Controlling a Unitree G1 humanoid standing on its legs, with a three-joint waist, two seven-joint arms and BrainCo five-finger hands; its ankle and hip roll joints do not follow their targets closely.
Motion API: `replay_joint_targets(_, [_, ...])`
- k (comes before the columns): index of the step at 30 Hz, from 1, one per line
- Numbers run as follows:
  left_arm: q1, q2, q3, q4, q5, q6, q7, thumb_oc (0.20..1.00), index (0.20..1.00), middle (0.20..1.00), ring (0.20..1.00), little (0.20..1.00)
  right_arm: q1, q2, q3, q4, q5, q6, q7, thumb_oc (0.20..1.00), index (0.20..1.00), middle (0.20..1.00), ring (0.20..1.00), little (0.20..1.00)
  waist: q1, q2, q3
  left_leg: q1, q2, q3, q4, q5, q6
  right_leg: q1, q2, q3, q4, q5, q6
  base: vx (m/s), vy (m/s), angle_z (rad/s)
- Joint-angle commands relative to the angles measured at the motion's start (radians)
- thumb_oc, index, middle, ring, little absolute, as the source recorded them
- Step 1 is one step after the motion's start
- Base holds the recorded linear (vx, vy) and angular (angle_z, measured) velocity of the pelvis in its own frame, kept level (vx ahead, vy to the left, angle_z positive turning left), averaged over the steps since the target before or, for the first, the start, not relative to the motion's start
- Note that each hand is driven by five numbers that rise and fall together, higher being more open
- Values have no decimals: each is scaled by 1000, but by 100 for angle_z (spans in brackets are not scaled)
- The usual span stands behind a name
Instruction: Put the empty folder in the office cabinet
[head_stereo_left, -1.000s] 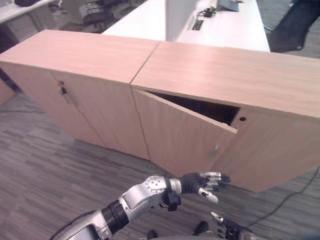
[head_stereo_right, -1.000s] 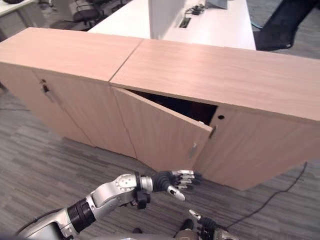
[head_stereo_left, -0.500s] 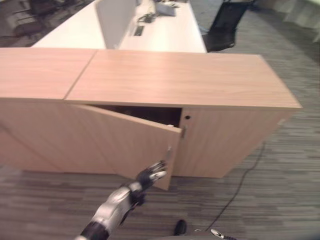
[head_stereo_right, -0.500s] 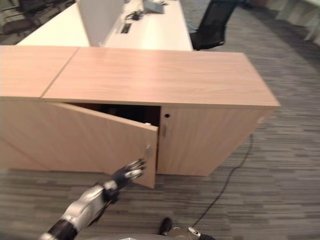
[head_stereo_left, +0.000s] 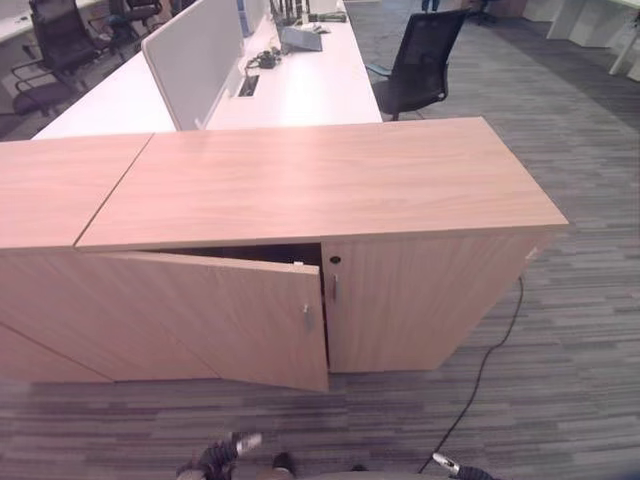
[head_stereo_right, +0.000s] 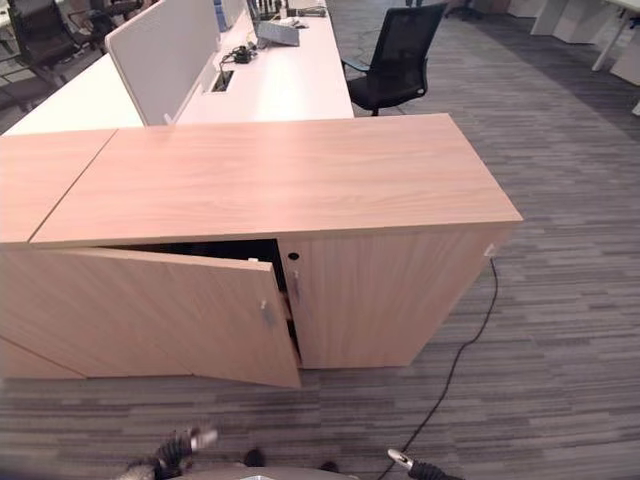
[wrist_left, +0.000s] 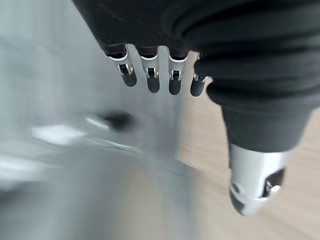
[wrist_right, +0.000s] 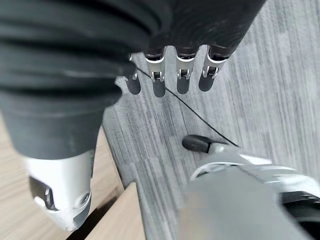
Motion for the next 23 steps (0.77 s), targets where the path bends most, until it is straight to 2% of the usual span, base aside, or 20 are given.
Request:
replay_joint_targets(1, [-1, 18, 11, -41, 51, -14, 9, 1000, 1000, 1000, 1000, 1000, -23, 29, -13, 26, -23, -18, -5, 1000, 1000, 1000, 1000, 1000, 31, -52, -12, -32, -65, -1, -4, -43, 26, 24, -87, -26, 0, -65, 131, 54, 75, 6])
replay_joint_targets(3, [15, 10, 39, -27, 14, -11, 8, 1000, 1000, 1000, 1000, 1000, -14, 35, -11, 28, -25, -19, -6, 1000, 1000, 1000, 1000, 1000, 30, -49, -15, -29, -67, -3, -4, -48, 27, 25, -90, -28, 0, -66, 134, 34, 55, 8])
replay_joint_targets(4, [30, 5, 85, -7, -30, -8, 15, 1000, 1000, 1000, 1000, 1000, -7, 35, -14, 28, -29, -18, -7, 1000, 1000, 1000, 1000, 1000, 35, -49, -19, -25, -70, -8, -4, -53, 29, 27, -93, -28, 0, -66, 136, 19, 26, 14])
replay_joint_targets(8, [38, -1, 108, 12, -40, -6, 20, 1000, 1000, 1000, 1000, 1000, -7, 39, -10, 22, -30, -18, -9, 1000, 1000, 1000, 1000, 1000, 38, -52, -26, -22, -70, -7, -4, -60, 32, 27, -96, -27, 0, -66, 140, 9, 15, 4])
replay_joint_targets(20, [22, -9, 61, -26, -13, -21, 43, 1000, 1000, 1000, 1000, 1000, 15, 57, 10, 7, -59, -30, -36, 1000, 1000, 1000, 1000, 1000, 29, -55, -49, -16, -73, -4, -4, -76, 40, 25, -104, -24, 0, -59, 152, -5, 2, 0])
replay_joint_targets(21, [19, -11, 57, -31, -14, -23, 45, 1000, 1000, 1000, 1000, 1000, 15, 58, 10, 7, -61, -31, -37, 1000, 1000, 1000, 1000, 1000, 27, -56, -49, -27, -78, 1, -4, -60, 48, 14, -109, -34, 0, -43, 148, -65, 23, 0])
replay_joint_targets(23, [17, -12, 55, -33, -14, -23, 45, 1000, 1000, 1000, 1000, 1000, 16, 58, 10, 7, -62, -32, -37, 1000, 1000, 1000, 1000, 1000, 26, -56, -51, -27, -78, 1, -4, -60, 49, 13, -109, -33, 0, -43, 149, -32, 12, -1])
